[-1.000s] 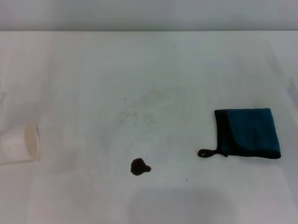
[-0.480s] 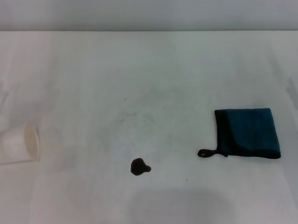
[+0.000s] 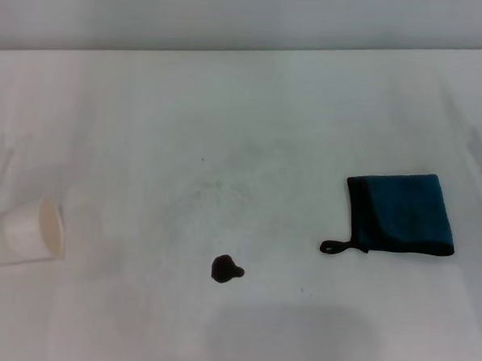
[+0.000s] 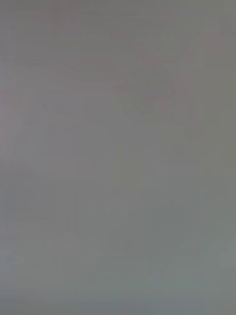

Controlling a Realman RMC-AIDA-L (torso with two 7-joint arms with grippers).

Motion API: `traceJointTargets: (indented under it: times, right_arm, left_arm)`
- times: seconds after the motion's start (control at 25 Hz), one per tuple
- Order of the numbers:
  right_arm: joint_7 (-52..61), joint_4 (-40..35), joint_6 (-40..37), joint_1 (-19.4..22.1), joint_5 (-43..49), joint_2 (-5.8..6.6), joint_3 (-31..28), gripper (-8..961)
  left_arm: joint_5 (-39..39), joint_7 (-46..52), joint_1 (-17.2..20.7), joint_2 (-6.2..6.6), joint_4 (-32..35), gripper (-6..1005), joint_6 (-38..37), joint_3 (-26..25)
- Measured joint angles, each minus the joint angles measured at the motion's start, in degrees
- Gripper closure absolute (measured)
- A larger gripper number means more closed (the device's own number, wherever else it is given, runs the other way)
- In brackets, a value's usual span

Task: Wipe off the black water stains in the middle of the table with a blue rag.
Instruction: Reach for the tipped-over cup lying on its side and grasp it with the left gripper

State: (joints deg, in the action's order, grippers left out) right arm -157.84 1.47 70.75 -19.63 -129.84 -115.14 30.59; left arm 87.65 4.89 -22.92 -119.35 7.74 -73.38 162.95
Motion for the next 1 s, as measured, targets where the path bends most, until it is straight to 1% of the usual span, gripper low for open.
traceJointTargets:
  times: [0.36, 0.48, 0.56, 0.68, 0.84, 1.0]
  right_arm:
    - [0.10, 0.49, -0.19, -0.14, 0.14, 0.00, 0.22, 98]
    - [0.24, 0.51, -0.20, -0.12, 0.16, 0.00, 0.36, 99]
    - [0.54, 0.51, -0.20, 0.01, 0.18, 0.00, 0.40, 99]
    - [0.78, 0.51, -0.20, 0.05, 0.20, 0.00, 0.45, 99]
    - [0.84, 0.52, -0.20, -0.11, 0.25, 0.00, 0.52, 98]
    - [1.04, 0.54, -0.18, -0.17, 0.30, 0.00, 0.59, 99]
  left_arm:
    - [-0.60, 0.34, 1.17, 0.12, 0.08, 123, -0.99, 0.02]
    - [-3.74, 1.60, 1.38, 0.51, -0.39, 123, -1.87, 0.07]
    - [-7.63, 3.72, 1.12, 0.89, -1.78, 123, -2.03, 0.10]
    - [-11.48, 9.05, 0.31, 1.13, -5.72, 123, -2.06, 0.09]
    - [-15.95, 17.86, -1.24, 0.82, -13.27, 123, -2.07, 0.09]
    - [-20.76, 24.85, -2.80, 0.87, -19.31, 123, -2.13, 0.09]
